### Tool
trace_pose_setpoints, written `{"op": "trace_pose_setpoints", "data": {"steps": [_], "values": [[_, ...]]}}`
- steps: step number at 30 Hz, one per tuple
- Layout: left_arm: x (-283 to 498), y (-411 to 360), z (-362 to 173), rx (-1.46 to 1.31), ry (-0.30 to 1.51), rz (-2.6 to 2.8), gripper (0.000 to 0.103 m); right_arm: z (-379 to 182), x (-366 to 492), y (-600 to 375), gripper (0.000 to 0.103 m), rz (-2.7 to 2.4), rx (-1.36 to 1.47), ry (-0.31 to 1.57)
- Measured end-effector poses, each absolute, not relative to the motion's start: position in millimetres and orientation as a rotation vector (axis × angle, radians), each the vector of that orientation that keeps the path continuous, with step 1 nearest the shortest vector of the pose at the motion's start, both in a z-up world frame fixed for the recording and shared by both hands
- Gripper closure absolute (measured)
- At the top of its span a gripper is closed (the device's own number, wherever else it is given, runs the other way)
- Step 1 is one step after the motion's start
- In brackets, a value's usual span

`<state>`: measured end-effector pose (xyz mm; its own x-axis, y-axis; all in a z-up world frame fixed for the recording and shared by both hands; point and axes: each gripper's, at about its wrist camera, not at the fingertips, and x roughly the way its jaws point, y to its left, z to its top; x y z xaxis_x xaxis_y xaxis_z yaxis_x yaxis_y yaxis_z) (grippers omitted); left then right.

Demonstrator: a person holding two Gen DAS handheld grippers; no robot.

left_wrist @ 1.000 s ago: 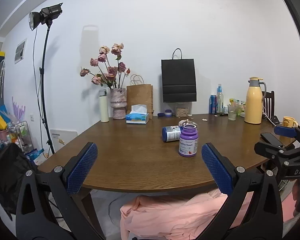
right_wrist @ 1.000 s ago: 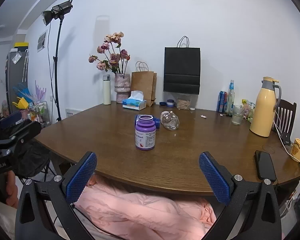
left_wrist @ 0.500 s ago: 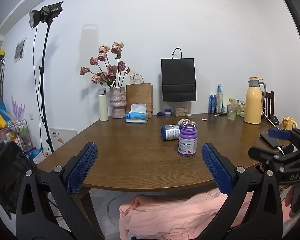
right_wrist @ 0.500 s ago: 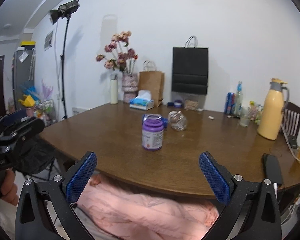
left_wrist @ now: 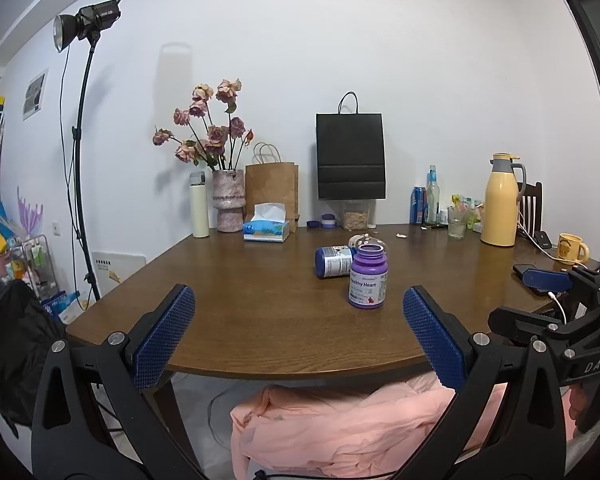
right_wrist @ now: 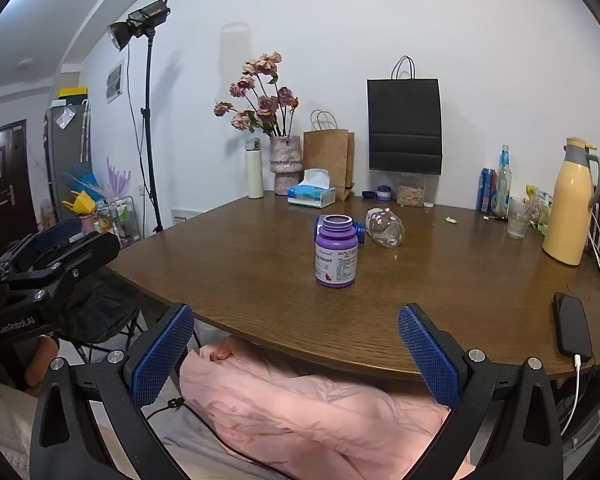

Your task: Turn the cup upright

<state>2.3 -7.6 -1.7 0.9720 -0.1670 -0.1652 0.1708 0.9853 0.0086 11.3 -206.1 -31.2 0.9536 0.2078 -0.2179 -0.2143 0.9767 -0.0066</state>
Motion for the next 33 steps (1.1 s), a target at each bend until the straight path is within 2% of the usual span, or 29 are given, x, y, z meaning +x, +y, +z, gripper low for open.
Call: {"op": "trace_pose_setpoints", "data": {"steps": [33], "values": [[1.0,-9.2,-1.2,0.025,0.166,-0.171,0.000,-33.7,12.4,-209.6,0.000,0.159,-0.029,0.239]]}}
